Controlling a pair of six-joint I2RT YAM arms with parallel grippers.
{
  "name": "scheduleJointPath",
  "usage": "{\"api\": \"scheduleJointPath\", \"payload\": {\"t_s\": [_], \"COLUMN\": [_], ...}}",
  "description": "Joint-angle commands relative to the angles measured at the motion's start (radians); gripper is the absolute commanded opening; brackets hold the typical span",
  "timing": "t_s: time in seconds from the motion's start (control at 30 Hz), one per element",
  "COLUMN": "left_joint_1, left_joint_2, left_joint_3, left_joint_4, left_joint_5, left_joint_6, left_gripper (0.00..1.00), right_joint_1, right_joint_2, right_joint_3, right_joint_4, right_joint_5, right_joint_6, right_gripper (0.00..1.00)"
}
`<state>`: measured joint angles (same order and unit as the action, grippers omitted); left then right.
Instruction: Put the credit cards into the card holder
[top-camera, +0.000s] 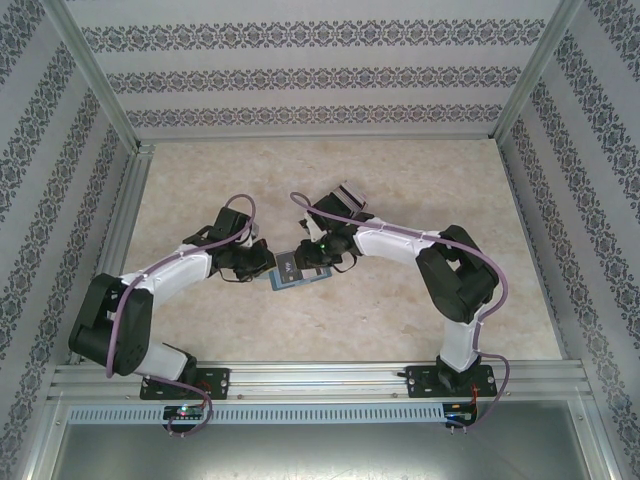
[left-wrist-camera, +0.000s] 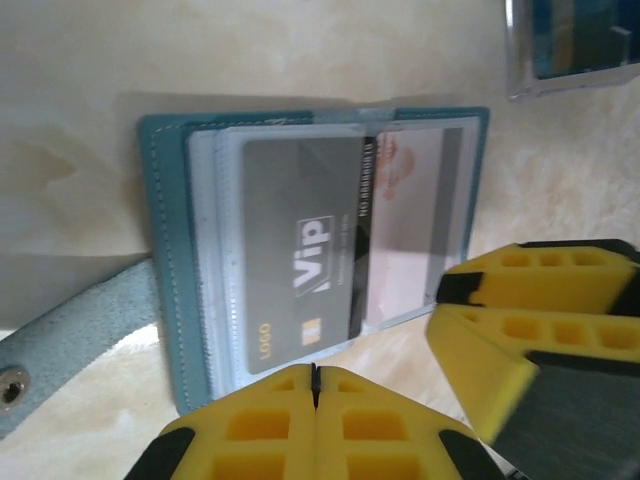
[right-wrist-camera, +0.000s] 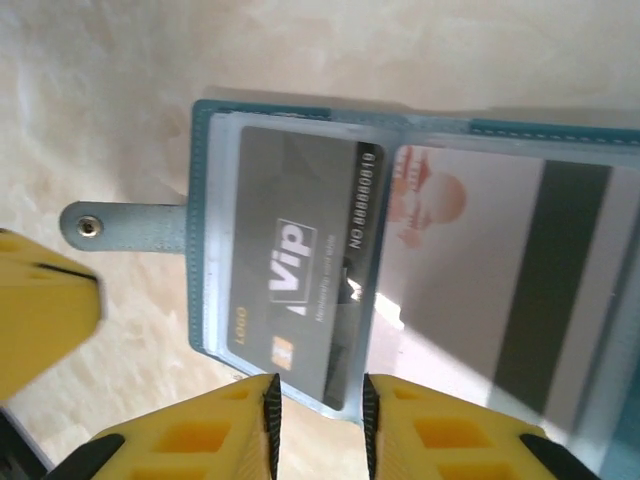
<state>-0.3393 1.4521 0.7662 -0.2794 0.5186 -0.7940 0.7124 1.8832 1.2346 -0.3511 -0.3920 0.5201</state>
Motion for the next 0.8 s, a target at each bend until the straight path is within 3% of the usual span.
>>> {"api": "scheduleJointPath", "payload": {"t_s": [0.0,0.53,0.77], "left_joint_1": [-0.005,-0.005,-0.005], "left_joint_2": [0.025,0.091,0.083], "left_joint_3": [-0.037,-0.06,-0.052], "left_joint_4": [0.061,0.101,0.083], "left_joint_5": [-0.007,-0.002,-0.018], "left_joint_6": [-0.002,0.007,0.017], "left_gripper": [0.03,0.0,0.0], "right_joint_1": [0.012,0.017,0.019], "right_joint_2": [0.038,0.127,0.153], "right_joint_3": [0.033,0.06,0.062], "right_joint_4": [-0.006,-0.033,-0.088], "right_joint_5": [-0.014,0.011,0.066], "right_joint_6": [0.004,-0.004,-0.024], "right_gripper": [0.29,0.11,0.09]}}
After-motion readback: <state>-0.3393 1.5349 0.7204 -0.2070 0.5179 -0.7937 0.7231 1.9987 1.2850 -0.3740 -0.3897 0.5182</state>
